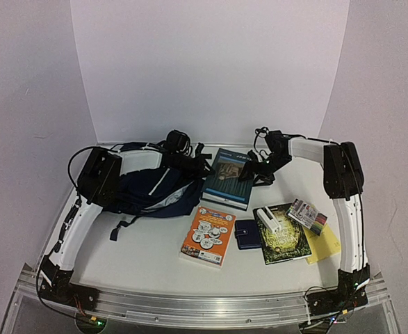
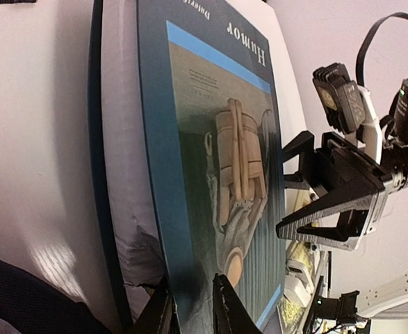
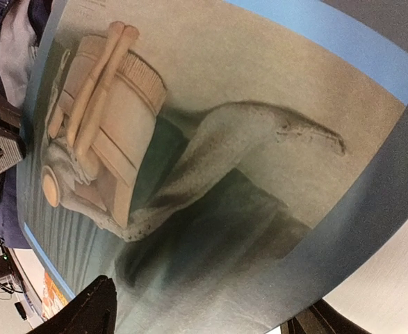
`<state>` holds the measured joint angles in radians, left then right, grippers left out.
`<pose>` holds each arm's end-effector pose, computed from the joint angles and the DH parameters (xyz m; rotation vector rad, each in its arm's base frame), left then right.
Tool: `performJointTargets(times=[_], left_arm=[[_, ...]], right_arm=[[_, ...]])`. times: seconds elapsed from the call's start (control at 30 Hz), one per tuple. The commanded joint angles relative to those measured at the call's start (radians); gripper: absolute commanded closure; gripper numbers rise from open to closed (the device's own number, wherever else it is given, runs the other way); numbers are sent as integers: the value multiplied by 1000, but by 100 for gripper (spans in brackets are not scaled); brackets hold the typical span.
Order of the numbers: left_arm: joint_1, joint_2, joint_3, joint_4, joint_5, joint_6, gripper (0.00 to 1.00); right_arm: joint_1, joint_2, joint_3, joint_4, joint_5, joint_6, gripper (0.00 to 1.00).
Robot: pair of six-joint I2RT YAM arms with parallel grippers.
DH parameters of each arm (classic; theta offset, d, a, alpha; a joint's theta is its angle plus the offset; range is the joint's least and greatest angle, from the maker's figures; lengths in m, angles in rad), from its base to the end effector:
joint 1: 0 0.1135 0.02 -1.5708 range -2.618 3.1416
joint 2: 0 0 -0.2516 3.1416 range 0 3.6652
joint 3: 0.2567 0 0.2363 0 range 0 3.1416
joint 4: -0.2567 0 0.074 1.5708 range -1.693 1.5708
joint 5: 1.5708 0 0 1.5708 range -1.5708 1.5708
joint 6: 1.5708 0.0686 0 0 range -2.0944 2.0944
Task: Pack the student bag
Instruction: Pick up the book from the center of the board.
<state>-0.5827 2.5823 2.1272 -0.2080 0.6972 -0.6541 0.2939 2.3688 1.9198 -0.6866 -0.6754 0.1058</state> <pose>0.4473 -0.3475 0.1225 0.3419 2.4301 -1.3989 0.4526 0.1818 0.1283 -0.4569 2.6373 1.0355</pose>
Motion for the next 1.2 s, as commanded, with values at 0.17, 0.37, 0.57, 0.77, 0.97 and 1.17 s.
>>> performJointTargets(times=[0.17, 0.37, 0.57, 0.77, 0.97, 1.17], left_arm=[[-50, -128, -4, 118, 128, 6, 81], [-60, -174, -45, 175, 126, -5, 91], [-58, -274, -131, 232, 120, -21, 100], [-26, -421, -331, 438, 149, -153, 100], [14, -512, -465, 651, 213, -319, 100], [13, -569, -514, 712, 265, -362, 100]], right_arm=[[28, -200, 25, 45, -123, -3, 22], [28, -253, -9, 65, -154, 8, 23], [20, -336, -40, 63, -163, 6, 17], [-51, -442, -91, 73, -229, 66, 6], [-108, -498, -147, 86, -349, 108, 2], [-107, -523, -208, 88, -446, 83, 2]])
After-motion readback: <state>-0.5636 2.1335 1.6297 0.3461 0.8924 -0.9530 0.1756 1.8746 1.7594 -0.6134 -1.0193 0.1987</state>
